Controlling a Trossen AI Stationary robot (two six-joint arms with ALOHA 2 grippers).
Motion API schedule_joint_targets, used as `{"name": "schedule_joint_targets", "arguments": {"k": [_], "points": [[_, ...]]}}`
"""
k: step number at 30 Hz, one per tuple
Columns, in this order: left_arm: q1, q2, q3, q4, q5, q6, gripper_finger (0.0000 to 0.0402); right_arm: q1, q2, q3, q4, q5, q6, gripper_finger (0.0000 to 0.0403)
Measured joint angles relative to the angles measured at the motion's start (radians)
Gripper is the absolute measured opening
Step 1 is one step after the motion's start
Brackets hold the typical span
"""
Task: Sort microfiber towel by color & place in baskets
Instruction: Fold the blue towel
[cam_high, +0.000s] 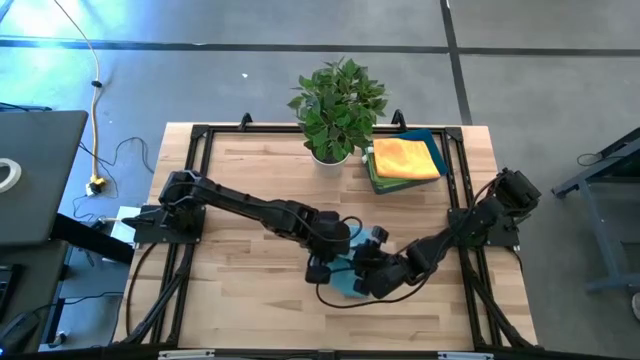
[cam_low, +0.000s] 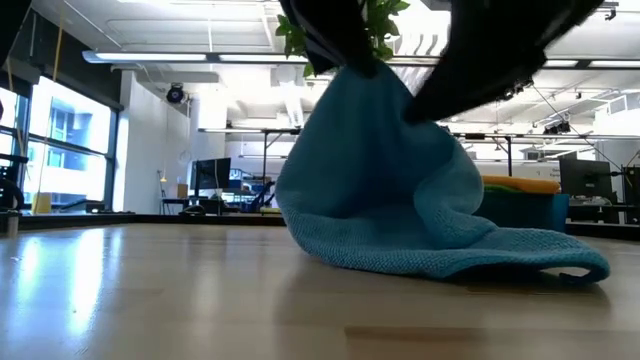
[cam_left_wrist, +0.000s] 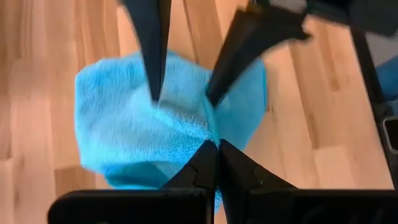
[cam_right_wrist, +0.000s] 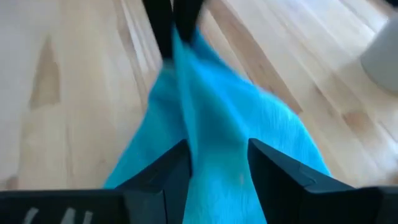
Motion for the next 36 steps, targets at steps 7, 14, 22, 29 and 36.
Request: {"name": "schedule_joint_targets", "arguments": {"k": [7, 14, 22, 29, 36], "points": [[0.005, 0.000, 0.067, -0.136, -0.006, 0.008, 0.0000, 0.015, 0.000, 0.000, -0.189, -0.010, 0.126, 0.0144], [0.003, -0.004, 0.090, -0.165, 0.003, 0.019, 0.0000, 0.025, 0.000, 0.000, -0.342, -0.013, 0.191, 0.0144], [0.021, -0.008, 0.090, -0.197, 0.001, 0.019, 0.0000, 0.024, 0.000, 0.000, -0.363, -0.046, 0.264, 0.0144], [0.050, -0.008, 0.090, -0.198, -0.004, 0.008, 0.0000, 0.023, 0.000, 0.000, -0.359, -0.068, 0.313, 0.0144], [0.070, -0.008, 0.090, -0.199, -0.006, 0.000, 0.0000, 0.023, 0.042, 0.000, -0.359, -0.147, 0.387, 0.0144]]}}
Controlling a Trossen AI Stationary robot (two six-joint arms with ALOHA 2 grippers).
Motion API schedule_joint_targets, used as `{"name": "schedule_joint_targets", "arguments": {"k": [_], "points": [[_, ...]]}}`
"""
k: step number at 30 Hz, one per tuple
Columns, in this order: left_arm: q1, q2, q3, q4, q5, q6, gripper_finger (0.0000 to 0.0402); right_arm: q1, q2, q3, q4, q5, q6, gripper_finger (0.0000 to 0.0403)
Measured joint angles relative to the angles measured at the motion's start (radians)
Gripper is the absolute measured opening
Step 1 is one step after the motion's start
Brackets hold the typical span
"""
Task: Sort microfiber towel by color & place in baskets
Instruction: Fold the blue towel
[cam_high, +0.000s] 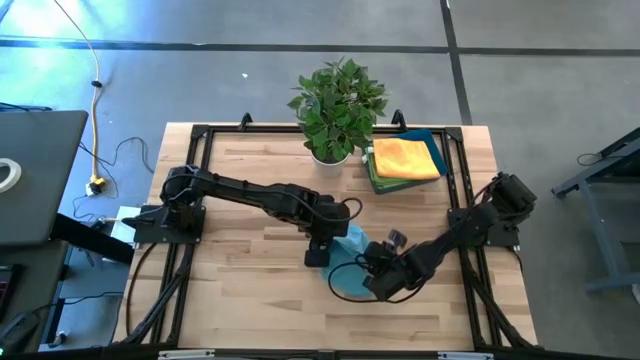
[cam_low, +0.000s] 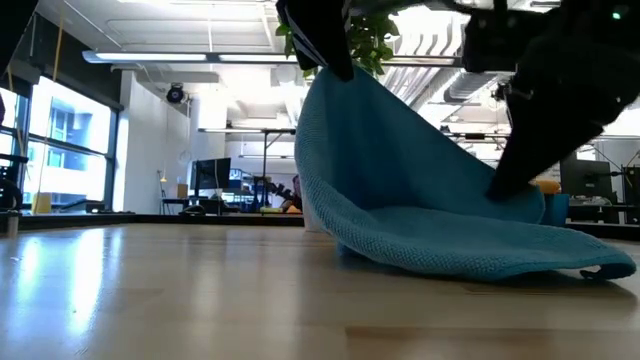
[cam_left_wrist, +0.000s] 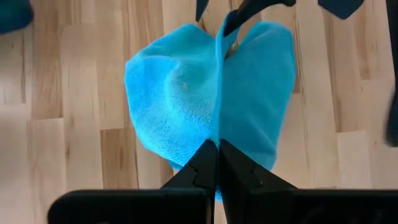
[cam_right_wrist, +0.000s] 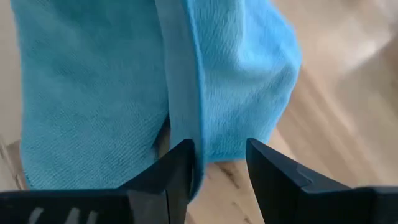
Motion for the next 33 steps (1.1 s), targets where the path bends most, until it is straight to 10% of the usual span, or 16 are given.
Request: {"name": "schedule_joint_targets", "arguments": {"k": [7, 15, 33], "points": [[0.000, 0.000, 0.000, 0.000, 0.000, 0.000, 0.0000, 0.002, 0.046, 0.000, 0.021, -0.021, 0.059, 0.0125], [0.000, 0.000, 0.000, -0.021, 0.006, -0.035, 0.0000, 0.002, 0.041, 0.000, 0.030, -0.061, 0.058, 0.0009], [-0.062, 0.000, -0.063, 0.010, -0.079, -0.248, 0.0032, 0.002, 0.021, 0.316, -0.444, -0.126, -0.053, 0.0001]]}}
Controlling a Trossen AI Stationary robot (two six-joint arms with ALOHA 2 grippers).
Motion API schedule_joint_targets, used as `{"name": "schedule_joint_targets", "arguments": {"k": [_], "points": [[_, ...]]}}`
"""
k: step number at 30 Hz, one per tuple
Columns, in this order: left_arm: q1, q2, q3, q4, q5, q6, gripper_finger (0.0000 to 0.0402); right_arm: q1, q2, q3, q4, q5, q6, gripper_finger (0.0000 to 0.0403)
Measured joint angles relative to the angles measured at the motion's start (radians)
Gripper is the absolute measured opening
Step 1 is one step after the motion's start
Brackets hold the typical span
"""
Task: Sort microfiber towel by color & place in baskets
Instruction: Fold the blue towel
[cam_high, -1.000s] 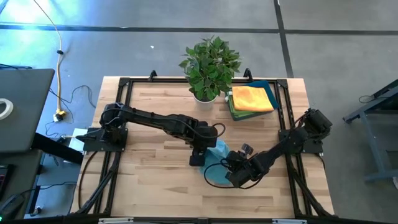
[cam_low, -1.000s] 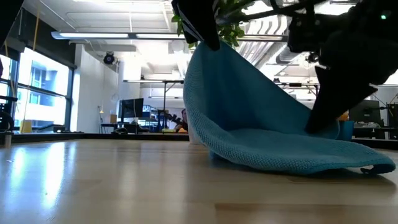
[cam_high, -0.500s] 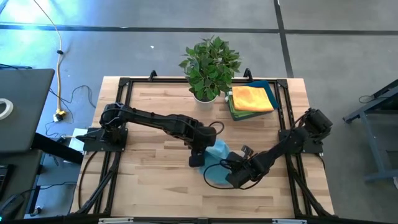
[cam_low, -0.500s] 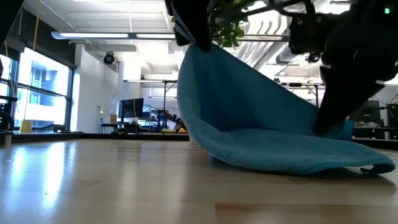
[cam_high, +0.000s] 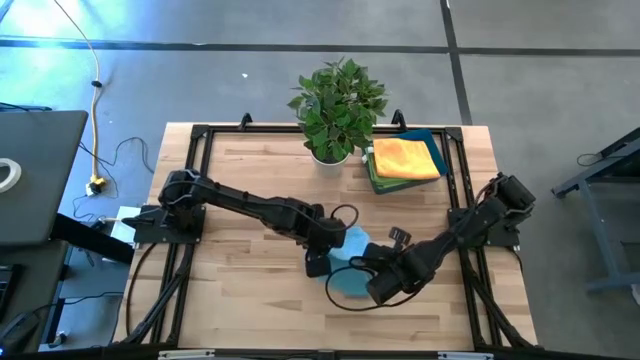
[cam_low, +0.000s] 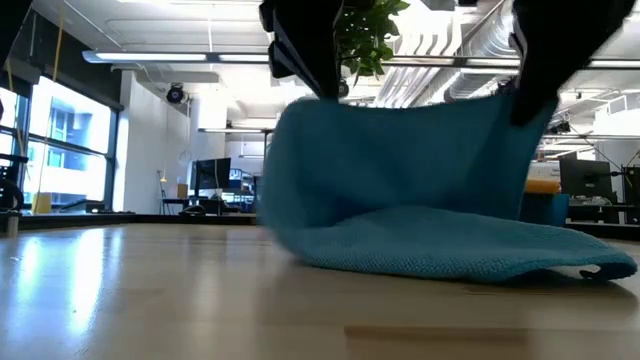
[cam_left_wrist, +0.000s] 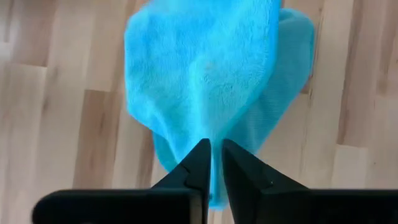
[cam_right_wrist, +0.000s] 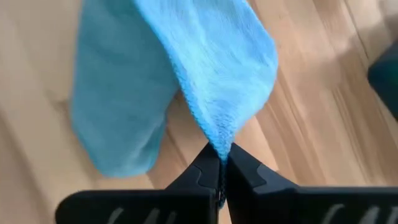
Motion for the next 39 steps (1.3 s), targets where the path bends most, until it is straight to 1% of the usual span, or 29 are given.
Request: {"name": "schedule_joint_targets", "arguments": {"k": [2, 4, 12, 14, 17, 20, 22, 24, 26, 33, 35, 39], "points": [[-0.016, 0.001, -0.016, 0.031, 0.000, -0.006, 0.0041, 0.005, 0.000, 0.042, -0.021, -0.003, -0.003, 0.0000], [-0.032, 0.001, -0.037, 0.095, 0.000, -0.002, 0.0052, 0.009, 0.000, 0.077, -0.038, -0.007, -0.019, 0.0000], [-0.096, 0.002, -0.087, 0.295, -0.004, 0.048, 0.0094, 0.025, 0.000, 0.189, -0.099, -0.075, -0.066, 0.0000], [-0.113, 0.001, -0.096, 0.366, -0.032, 0.073, 0.0102, 0.025, 0.000, 0.214, -0.126, -0.096, -0.066, 0.0000], [-0.144, 0.001, -0.116, 0.458, -0.107, 0.132, 0.0110, 0.024, 0.000, 0.249, -0.163, -0.106, -0.067, 0.0000], [-0.161, 0.001, -0.140, 0.554, -0.154, 0.141, 0.0113, 0.024, 0.000, 0.288, -0.190, -0.107, -0.074, 0.0000], [-0.166, 0.001, -0.147, 0.568, -0.166, 0.127, 0.0113, 0.024, 0.000, 0.314, -0.200, -0.107, -0.083, 0.0000], [-0.166, 0.001, -0.147, 0.568, -0.207, 0.113, 0.0113, 0.024, 0.000, 0.337, -0.204, -0.107, -0.102, 0.0000], [-0.164, 0.001, -0.147, 0.571, -0.224, 0.110, 0.0113, 0.024, 0.000, 0.359, -0.205, -0.106, -0.117, 0.0000], [-0.155, 0.001, -0.147, 0.568, -0.227, 0.118, 0.0113, 0.029, 0.000, 0.428, -0.210, -0.089, -0.160, 0.0000], [-0.150, 0.001, -0.147, 0.567, -0.198, 0.122, 0.0113, 0.031, 0.000, 0.445, -0.228, -0.082, -0.160, 0.0000], [-0.149, 0.001, -0.147, 0.552, -0.082, 0.168, 0.0111, 0.034, 0.000, 0.486, -0.310, -0.080, -0.158, 0.0000]]}}
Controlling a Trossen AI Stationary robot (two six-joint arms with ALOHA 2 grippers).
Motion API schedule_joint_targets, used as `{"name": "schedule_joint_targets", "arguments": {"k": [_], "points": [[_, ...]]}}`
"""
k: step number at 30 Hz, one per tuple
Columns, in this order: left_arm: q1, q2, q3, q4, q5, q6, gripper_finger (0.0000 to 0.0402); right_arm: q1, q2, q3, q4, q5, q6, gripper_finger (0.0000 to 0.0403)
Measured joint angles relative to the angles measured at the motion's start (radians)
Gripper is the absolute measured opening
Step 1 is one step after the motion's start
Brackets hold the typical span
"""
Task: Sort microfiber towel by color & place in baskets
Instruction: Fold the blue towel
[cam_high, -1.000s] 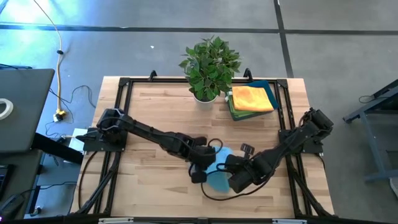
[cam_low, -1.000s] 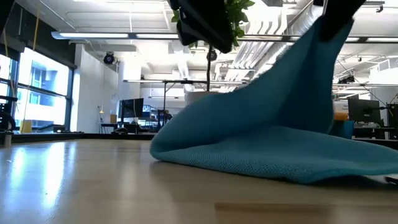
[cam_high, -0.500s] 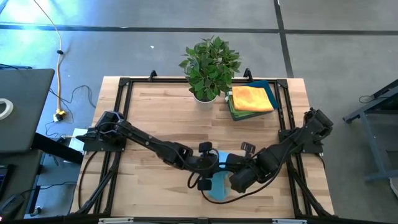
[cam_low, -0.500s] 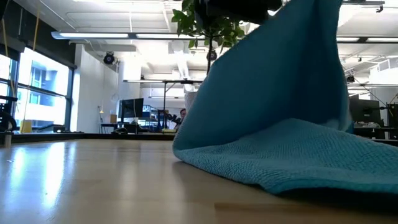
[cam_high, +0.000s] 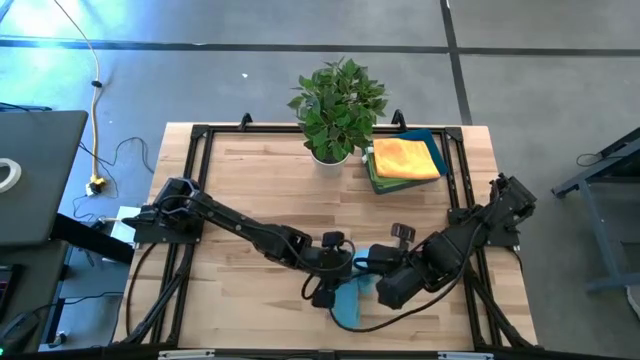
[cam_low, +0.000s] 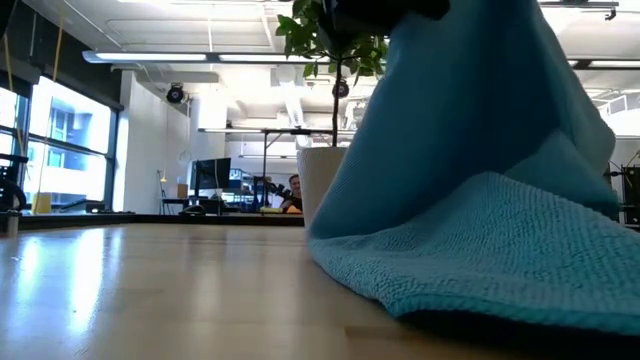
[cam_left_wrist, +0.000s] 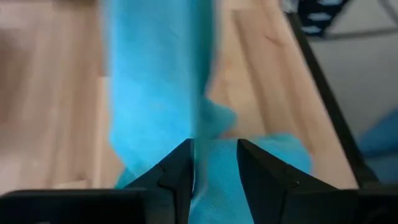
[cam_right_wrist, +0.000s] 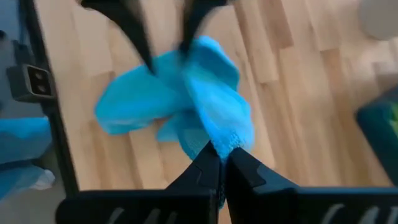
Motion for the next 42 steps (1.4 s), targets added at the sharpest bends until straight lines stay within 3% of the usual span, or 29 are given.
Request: {"name": "schedule_joint_targets", "arguments": {"k": [7, 10, 20, 33, 42], "points": [[-0.004, 0.026, 0.003, -0.003, 0.179, 0.058, 0.0093, 0.010, 0.000, 0.101, -0.149, 0.054, 0.005, 0.0000], [-0.010, 0.049, 0.001, -0.001, 0.200, 0.066, 0.0086, 0.010, 0.000, 0.151, -0.171, 0.093, -0.002, 0.0000], [-0.015, 0.071, 0.002, 0.040, 0.162, 0.085, 0.0072, 0.005, 0.000, 0.269, -0.186, 0.172, -0.072, 0.0000], [-0.013, 0.087, 0.001, 0.045, 0.122, 0.090, 0.0051, 0.003, 0.000, 0.401, -0.186, 0.196, -0.107, 0.0000], [-0.013, 0.092, 0.001, 0.050, 0.054, 0.071, 0.0029, 0.002, 0.000, 0.414, -0.186, 0.197, -0.118, 0.0000]]}}
